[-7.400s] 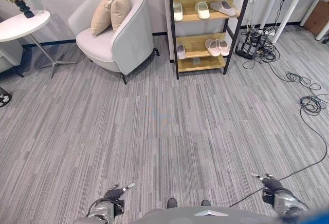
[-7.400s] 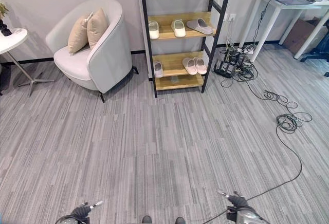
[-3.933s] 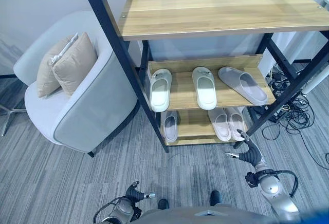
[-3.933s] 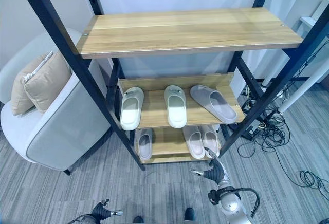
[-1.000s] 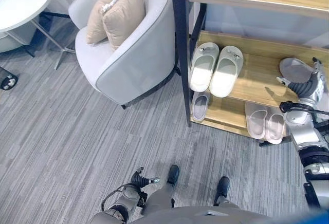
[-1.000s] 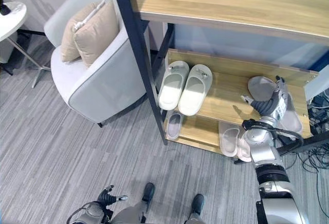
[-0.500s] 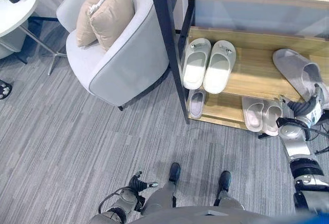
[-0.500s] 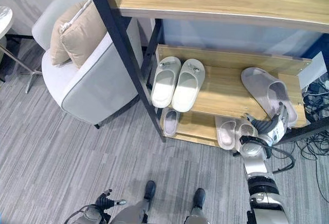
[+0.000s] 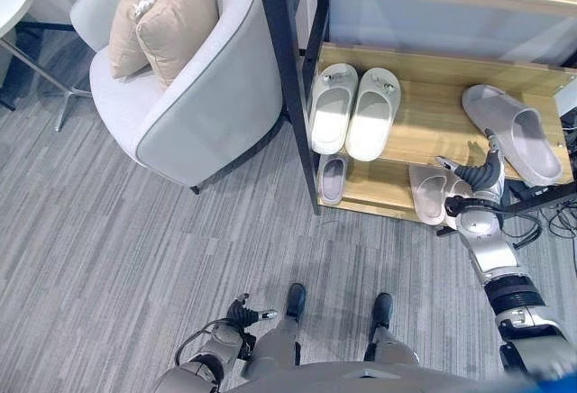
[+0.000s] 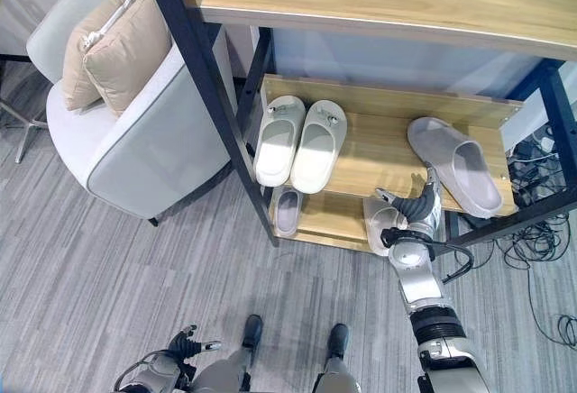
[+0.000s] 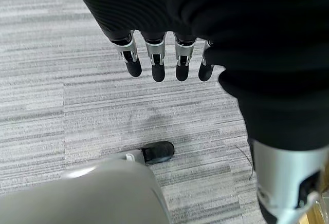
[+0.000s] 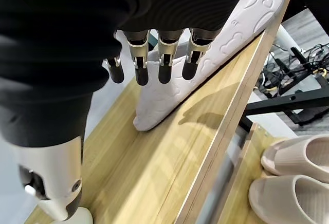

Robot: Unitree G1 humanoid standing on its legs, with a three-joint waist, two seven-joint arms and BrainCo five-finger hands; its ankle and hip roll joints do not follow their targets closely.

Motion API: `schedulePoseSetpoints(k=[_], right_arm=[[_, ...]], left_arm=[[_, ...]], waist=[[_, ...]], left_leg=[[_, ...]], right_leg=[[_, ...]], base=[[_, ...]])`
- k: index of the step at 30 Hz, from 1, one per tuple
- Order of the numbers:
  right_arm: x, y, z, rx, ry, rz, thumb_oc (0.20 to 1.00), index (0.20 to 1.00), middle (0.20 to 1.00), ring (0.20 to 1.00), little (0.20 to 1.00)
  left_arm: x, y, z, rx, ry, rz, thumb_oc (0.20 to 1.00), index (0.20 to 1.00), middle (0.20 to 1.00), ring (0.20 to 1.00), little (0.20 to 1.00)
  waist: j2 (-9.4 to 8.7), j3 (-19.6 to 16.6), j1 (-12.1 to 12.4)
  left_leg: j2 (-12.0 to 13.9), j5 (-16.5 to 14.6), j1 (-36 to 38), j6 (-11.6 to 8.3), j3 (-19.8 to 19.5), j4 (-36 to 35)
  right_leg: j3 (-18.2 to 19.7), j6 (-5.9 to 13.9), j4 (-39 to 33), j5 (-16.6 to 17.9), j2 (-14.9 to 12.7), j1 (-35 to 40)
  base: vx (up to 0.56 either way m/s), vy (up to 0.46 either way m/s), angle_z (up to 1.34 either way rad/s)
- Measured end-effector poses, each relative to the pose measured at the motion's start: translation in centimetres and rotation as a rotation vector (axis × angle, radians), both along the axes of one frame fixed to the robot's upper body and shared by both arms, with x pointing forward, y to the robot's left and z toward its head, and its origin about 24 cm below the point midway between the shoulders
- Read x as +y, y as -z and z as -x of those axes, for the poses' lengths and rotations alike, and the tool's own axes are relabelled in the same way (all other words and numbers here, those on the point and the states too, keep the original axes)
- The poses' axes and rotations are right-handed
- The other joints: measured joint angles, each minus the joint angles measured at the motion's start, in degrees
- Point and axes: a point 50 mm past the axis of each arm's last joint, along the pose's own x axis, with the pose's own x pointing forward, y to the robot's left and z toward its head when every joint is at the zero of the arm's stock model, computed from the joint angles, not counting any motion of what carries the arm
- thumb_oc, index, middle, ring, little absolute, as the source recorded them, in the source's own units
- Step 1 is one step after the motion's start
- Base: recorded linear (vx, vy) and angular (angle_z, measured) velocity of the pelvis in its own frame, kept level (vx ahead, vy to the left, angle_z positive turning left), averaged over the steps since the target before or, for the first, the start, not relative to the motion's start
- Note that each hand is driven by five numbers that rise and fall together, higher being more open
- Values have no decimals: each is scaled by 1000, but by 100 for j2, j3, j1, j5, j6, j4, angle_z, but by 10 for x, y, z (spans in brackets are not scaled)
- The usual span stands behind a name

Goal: Arrange the slippers neatly on the shoe rack.

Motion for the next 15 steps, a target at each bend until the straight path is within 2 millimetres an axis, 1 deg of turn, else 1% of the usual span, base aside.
schedulePoseSetpoints(k=[1,2,4,6,7,8,9,12,15], right_arm=[[9,8,-4,21,-28,-64,1000,1000,1000,1000,1000],[17,10,-5,21,-55,-76,1000,1000,1000,1000,1000],[19,-3,-6,-90,-20,-125,1000,1000,1000,1000,1000],[9,-23,-3,-224,61,-143,1000,1000,1000,1000,1000],[0,-29,-2,-250,98,-111,1000,1000,1000,1000,1000],[-3,-32,-2,-261,108,-81,1000,1000,1000,1000,1000],[-7,-33,-1,-261,118,-58,1000,1000,1000,1000,1000],[-27,-21,3,-202,205,-24,1000,1000,1000,1000,1000],[-32,-20,3,-187,215,-6,1000,1000,1000,1000,1000]], left_arm=[[2,0,0,0,-1,-4,1000,1000,1000,1000,1000],[2,0,0,-1,-3,-4,1000,1000,1000,1000,1000],[5,0,2,0,-21,-6,1000,1000,1000,1000,1000],[5,0,2,-1,-23,-8,1000,1000,1000,1000,1000],[5,0,3,2,-24,-14,1000,1000,1000,1000,1000],[5,1,4,5,-24,-13,1000,1000,1000,1000,1000],[4,1,5,6,-23,-12,1000,1000,1000,1000,1000],[5,3,11,27,-23,-17,1000,1000,1000,1000,1000],[6,5,16,50,-12,-25,1000,1000,1000,1000,1000]], waist=[[-64,-8,21],[-77,-11,31],[-67,-17,48],[-47,-29,72],[-41,-41,103],[-26,-73,103],[-11,-81,103],[95,-148,84],[185,-226,60]], left_leg=[[-3,0,0,0,1,0],[-8,1,-2,1,0,0],[-14,0,2,2,-3,0],[-22,0,33,5,-3,1],[-26,-2,114,4,-3,1],[-26,-5,116,3,-3,0],[-24,-6,112,3,-4,0],[-21,-8,89,2,5,-1],[-3,4,-72,14,46,1]], right_leg=[[-1,-1,1,9,-1,3],[0,-1,0,10,-8,3],[-2,-1,0,9,-15,9],[-3,-1,0,9,-23,33],[-8,1,-1,-3,-28,117],[-8,1,-1,-5,-28,118],[-8,1,-1,-5,-27,118],[-1,2,-2,-5,-24,88],[1,-2,-1,16,-11,-93]], base=[[21,32,2],[38,32,2],[40,17,1],[0,0,0],[0,0,0],[0,0,0],[0,0,0],[0,0,0],[-5,-24,-8]])
